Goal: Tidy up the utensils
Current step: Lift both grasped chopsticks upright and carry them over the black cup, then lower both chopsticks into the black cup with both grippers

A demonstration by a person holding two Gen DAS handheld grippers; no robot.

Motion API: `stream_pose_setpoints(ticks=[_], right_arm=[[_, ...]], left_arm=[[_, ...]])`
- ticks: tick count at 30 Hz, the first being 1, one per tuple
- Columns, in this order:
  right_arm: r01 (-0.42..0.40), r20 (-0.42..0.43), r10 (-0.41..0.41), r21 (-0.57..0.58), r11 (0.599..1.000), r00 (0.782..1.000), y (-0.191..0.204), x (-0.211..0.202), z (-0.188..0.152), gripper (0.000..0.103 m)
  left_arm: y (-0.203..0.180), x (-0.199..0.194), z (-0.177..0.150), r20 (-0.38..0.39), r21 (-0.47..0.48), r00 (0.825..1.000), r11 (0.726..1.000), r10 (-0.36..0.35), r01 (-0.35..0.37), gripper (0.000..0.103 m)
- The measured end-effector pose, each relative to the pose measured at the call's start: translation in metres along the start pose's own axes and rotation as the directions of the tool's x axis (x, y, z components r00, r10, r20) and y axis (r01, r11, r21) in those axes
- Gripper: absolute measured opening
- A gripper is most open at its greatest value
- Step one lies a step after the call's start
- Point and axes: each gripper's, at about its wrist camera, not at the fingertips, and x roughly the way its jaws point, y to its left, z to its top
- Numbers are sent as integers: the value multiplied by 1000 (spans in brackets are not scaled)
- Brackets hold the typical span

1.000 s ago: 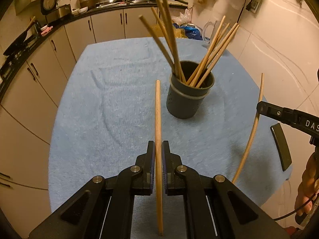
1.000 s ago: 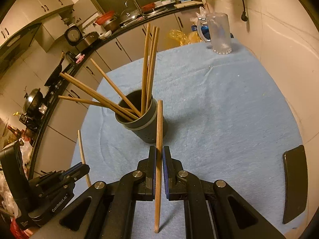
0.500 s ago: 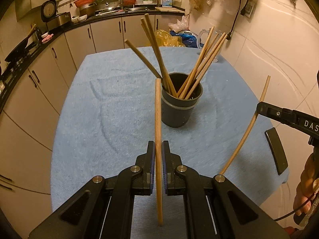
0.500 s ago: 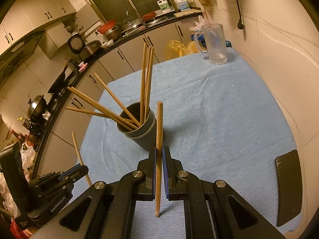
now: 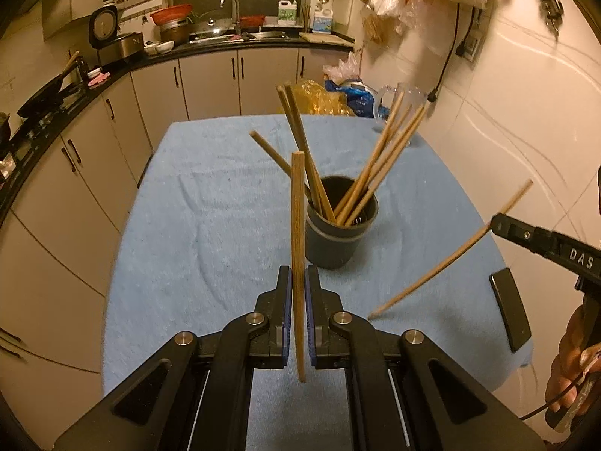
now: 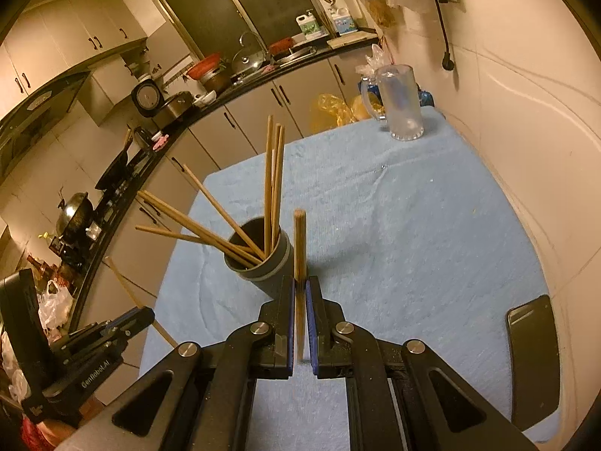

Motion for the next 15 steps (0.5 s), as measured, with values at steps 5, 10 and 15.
stream_pose_setpoints(ticks=[5,10,15], right_arm=[[-2,21,2,-2,1000,1000,-1,-6,6,6],[-9,50,9,-5,1000,999,-2,-16,13,6],[-22,80,23,-13,1000,996,2,-27,20,6]], left_arm=[[0,-9,10,24,-5,1000,1000,-3,3,6],[0,-22,23,50,-11,999,1000,-19,20,6],[1,-33,39,78,-14,996,999,-32,33,6]])
